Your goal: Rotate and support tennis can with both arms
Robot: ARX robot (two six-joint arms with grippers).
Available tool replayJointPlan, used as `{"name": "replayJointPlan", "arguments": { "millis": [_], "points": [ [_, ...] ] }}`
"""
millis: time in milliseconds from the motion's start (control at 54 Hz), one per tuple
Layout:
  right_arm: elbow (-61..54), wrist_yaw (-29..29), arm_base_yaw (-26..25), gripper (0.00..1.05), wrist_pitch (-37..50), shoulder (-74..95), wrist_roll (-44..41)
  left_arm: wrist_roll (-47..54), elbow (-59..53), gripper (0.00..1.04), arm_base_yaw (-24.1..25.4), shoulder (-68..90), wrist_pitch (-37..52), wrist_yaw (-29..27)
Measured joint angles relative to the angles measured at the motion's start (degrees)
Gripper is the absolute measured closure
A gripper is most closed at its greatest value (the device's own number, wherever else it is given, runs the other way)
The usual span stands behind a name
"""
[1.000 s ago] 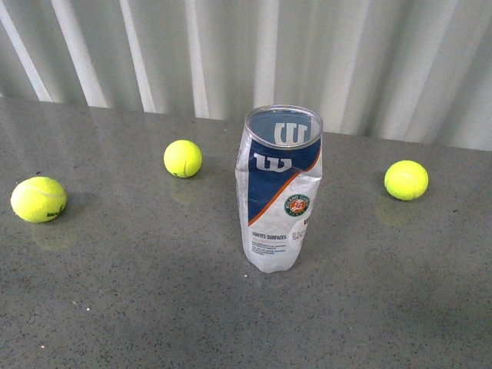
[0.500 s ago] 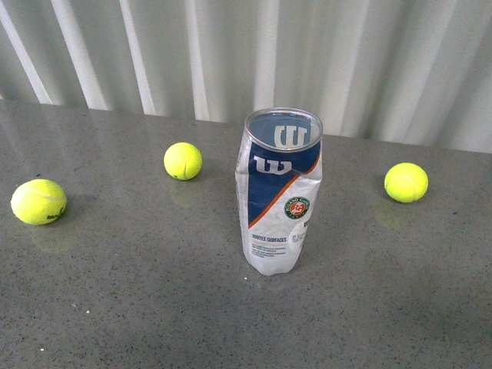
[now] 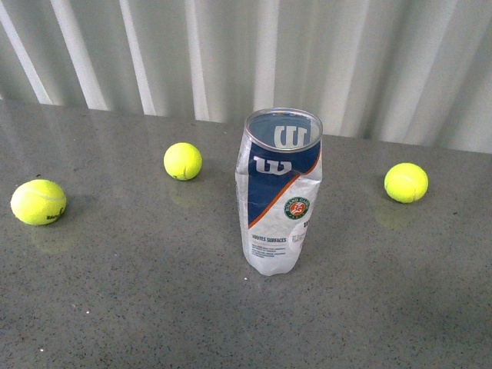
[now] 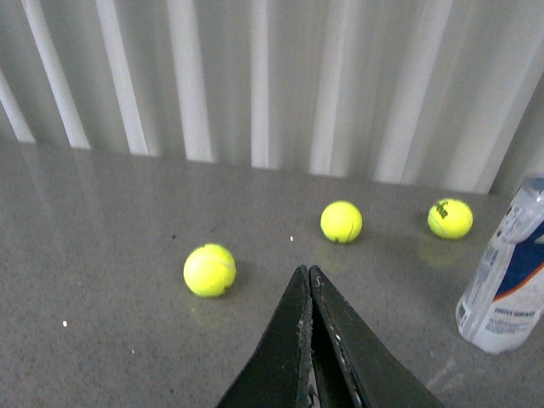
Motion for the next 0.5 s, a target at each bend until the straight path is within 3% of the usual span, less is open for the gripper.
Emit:
{"name": "replayJointPlan", "arguments": {
  "millis": [444,500],
  "points": [
    [0.00,-0.02,0.00,0.07,0.00,0.00,0.00,-0.13,0.00,1.01,0.00,-1.14,-0.28,0.02],
    [0.00,-0.02,0.00,0.07,0.00,0.00,0.00,-0.15,0.00,0.87,0.00,-1.16,-0.28,0.00]
  ]
}}
